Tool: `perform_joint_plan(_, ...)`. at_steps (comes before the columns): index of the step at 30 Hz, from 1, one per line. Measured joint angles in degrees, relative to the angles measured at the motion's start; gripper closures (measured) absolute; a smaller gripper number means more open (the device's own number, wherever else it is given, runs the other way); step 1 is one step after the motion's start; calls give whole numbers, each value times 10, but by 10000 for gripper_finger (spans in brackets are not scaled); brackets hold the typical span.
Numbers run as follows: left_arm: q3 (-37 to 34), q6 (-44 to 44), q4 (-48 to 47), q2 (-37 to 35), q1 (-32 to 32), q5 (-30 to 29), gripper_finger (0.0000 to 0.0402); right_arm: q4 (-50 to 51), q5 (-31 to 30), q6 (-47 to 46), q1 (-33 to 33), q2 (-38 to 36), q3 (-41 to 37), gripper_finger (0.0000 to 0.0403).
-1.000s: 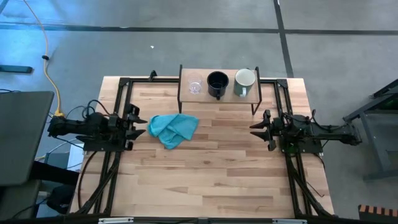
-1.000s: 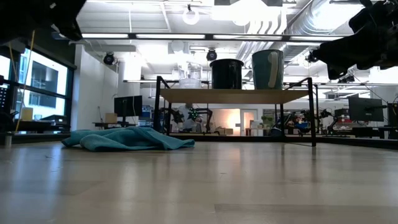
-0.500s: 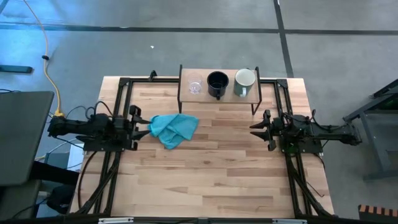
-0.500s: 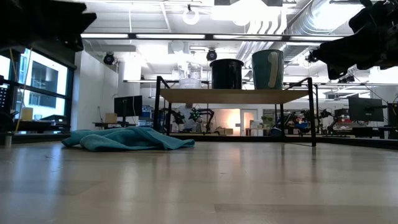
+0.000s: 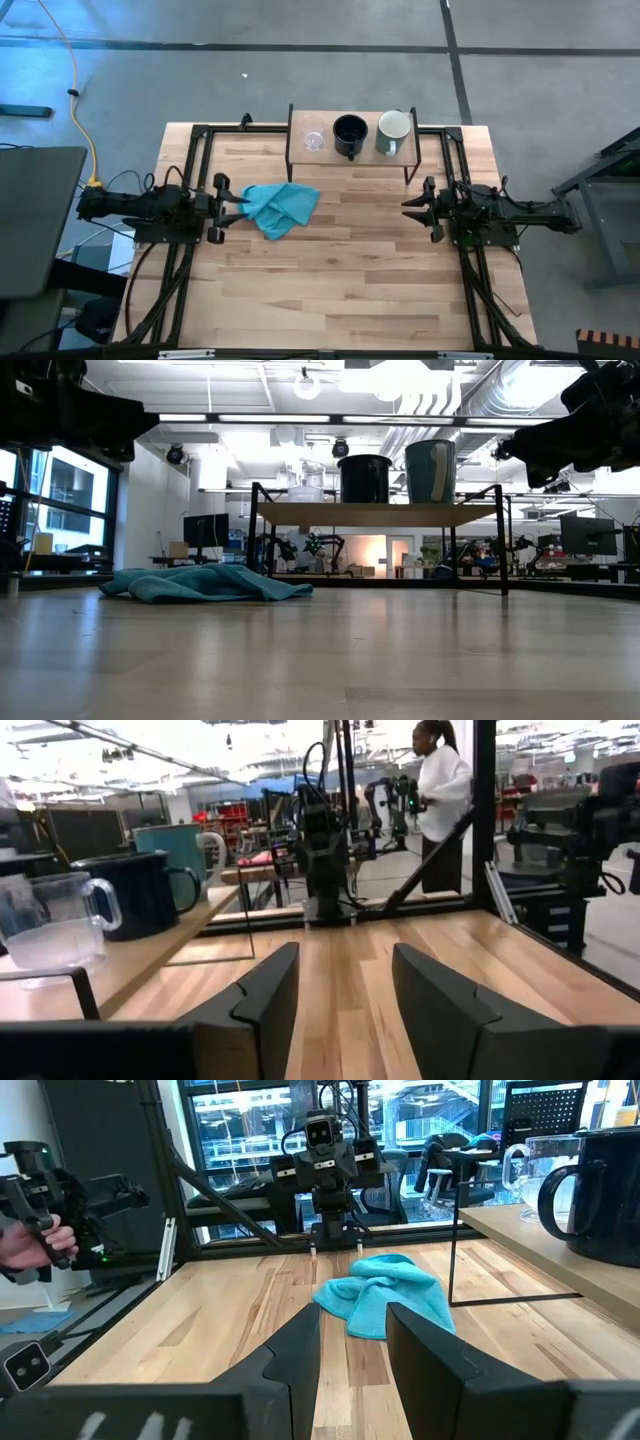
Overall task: Stack small to large cups/mugs on shelf
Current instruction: Return to Home Position
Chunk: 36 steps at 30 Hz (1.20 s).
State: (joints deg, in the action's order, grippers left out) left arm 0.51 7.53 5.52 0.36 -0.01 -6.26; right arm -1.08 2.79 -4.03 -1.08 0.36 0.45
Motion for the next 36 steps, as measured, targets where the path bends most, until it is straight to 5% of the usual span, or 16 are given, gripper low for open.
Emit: perform_joint_plan(36, 0, -38, -40, 0, 0, 22, 250, 0, 0, 0, 0, 0, 0, 295)
